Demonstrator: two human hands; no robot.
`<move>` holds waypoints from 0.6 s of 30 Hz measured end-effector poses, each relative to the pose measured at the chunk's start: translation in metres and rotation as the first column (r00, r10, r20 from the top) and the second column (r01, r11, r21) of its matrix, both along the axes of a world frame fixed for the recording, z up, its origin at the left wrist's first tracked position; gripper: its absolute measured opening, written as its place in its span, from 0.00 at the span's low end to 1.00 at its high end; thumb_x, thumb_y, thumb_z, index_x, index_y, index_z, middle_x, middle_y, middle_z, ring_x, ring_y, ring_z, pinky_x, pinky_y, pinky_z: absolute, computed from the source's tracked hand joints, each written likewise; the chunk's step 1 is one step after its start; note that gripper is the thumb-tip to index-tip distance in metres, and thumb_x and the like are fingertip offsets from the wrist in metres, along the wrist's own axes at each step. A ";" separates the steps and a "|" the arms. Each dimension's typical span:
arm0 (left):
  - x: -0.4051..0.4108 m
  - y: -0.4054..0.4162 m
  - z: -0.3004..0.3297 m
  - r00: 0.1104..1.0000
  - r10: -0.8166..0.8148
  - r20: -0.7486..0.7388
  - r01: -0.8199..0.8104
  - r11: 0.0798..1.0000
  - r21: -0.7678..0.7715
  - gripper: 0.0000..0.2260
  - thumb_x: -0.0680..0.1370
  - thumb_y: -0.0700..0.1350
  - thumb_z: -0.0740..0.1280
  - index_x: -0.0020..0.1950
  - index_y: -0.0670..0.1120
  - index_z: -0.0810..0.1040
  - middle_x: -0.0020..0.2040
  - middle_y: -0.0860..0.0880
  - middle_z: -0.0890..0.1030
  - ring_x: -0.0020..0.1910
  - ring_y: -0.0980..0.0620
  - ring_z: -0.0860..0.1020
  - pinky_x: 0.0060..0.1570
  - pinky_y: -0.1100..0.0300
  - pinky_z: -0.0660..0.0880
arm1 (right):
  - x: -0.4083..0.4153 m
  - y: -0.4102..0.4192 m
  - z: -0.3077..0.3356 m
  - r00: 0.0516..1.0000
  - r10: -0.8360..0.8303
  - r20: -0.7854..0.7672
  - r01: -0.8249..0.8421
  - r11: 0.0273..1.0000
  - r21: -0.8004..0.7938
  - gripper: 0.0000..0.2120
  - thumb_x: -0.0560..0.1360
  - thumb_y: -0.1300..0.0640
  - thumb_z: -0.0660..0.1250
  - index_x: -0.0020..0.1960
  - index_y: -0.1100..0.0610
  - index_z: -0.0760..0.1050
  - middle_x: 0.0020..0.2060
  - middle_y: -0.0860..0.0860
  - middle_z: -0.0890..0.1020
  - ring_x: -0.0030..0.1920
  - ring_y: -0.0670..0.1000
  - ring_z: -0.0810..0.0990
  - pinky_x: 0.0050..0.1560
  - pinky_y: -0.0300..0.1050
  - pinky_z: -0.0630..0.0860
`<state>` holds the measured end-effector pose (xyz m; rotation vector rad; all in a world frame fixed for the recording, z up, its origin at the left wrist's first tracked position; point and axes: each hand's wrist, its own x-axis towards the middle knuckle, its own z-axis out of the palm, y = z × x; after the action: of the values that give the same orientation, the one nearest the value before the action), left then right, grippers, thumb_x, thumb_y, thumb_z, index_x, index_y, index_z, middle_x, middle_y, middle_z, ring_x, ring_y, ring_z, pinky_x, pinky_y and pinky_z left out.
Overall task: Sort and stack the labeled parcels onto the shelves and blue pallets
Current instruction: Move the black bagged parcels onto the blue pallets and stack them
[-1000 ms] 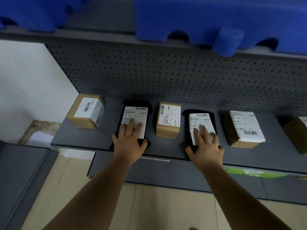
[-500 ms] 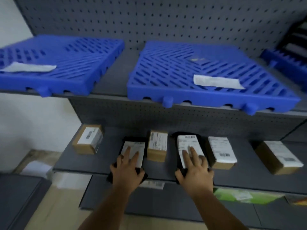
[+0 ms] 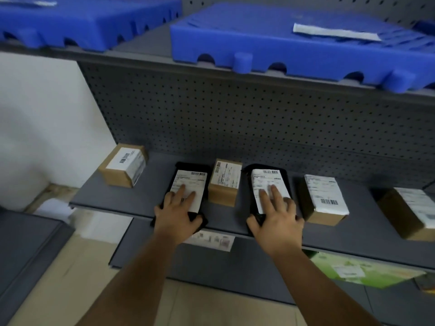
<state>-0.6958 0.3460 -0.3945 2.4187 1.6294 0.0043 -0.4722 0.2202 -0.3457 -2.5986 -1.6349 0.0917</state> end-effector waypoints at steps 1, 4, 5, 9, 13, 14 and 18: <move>0.000 -0.001 0.004 1.000 0.006 0.000 -0.006 1.000 0.017 0.32 0.76 0.64 0.57 0.77 0.60 0.52 0.79 0.55 0.45 0.75 0.46 0.48 0.68 0.37 0.59 | -0.002 0.001 0.001 1.000 0.005 0.003 -0.005 1.000 -0.001 0.35 0.76 0.34 0.52 0.77 0.42 0.43 0.77 0.43 0.41 0.74 0.56 0.49 0.66 0.59 0.63; -0.001 -0.005 0.020 1.000 0.005 -0.010 -0.004 0.997 0.081 0.30 0.76 0.63 0.57 0.77 0.59 0.55 0.79 0.55 0.47 0.74 0.47 0.51 0.66 0.39 0.61 | -0.005 0.000 0.008 1.000 0.020 0.008 -0.020 1.000 -0.014 0.35 0.76 0.34 0.52 0.77 0.42 0.42 0.77 0.43 0.40 0.75 0.56 0.48 0.66 0.60 0.62; -0.003 -0.007 0.026 1.000 0.007 -0.012 -0.006 0.996 0.091 0.30 0.76 0.64 0.56 0.77 0.59 0.55 0.79 0.55 0.47 0.74 0.47 0.51 0.66 0.39 0.61 | -0.006 0.000 0.012 1.000 0.023 0.005 -0.023 1.000 -0.008 0.35 0.75 0.34 0.52 0.77 0.42 0.42 0.77 0.43 0.40 0.75 0.56 0.48 0.67 0.60 0.62; -0.006 -0.019 0.060 1.000 0.027 -0.008 -0.026 0.992 0.120 0.31 0.76 0.65 0.55 0.77 0.60 0.54 0.79 0.55 0.45 0.74 0.47 0.51 0.66 0.40 0.61 | -0.007 -0.005 0.033 0.999 0.043 -0.005 -0.043 0.999 0.012 0.35 0.76 0.34 0.52 0.78 0.42 0.42 0.77 0.43 0.38 0.75 0.56 0.47 0.67 0.60 0.62; 0.000 -0.042 0.100 0.999 0.035 -0.008 -0.033 0.987 0.158 0.35 0.71 0.68 0.44 0.77 0.61 0.53 0.79 0.56 0.45 0.74 0.47 0.51 0.66 0.40 0.62 | -0.005 -0.017 0.065 0.998 0.060 0.000 -0.060 0.997 0.056 0.36 0.76 0.33 0.53 0.78 0.42 0.43 0.77 0.44 0.39 0.76 0.58 0.48 0.66 0.61 0.63; 0.003 -0.049 0.110 0.999 0.035 0.006 -0.036 0.986 0.162 0.35 0.70 0.68 0.42 0.77 0.61 0.53 0.79 0.56 0.45 0.74 0.47 0.51 0.66 0.40 0.61 | -0.004 -0.022 0.073 0.998 0.064 0.005 -0.064 0.997 0.050 0.36 0.76 0.32 0.52 0.78 0.42 0.42 0.77 0.44 0.38 0.76 0.58 0.48 0.65 0.61 0.63; 0.017 -0.084 0.155 0.999 0.027 0.030 -0.032 0.983 0.183 0.34 0.71 0.68 0.43 0.77 0.62 0.52 0.79 0.56 0.44 0.75 0.48 0.50 0.67 0.39 0.61 | 0.003 -0.047 0.115 0.997 0.074 -0.012 -0.074 0.996 0.042 0.36 0.75 0.31 0.51 0.78 0.42 0.42 0.77 0.45 0.37 0.76 0.59 0.48 0.66 0.61 0.63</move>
<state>-0.6793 0.2616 -0.2395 2.5148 1.7218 0.2006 -0.4693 0.1732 -0.2312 -2.5025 -1.7098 0.0786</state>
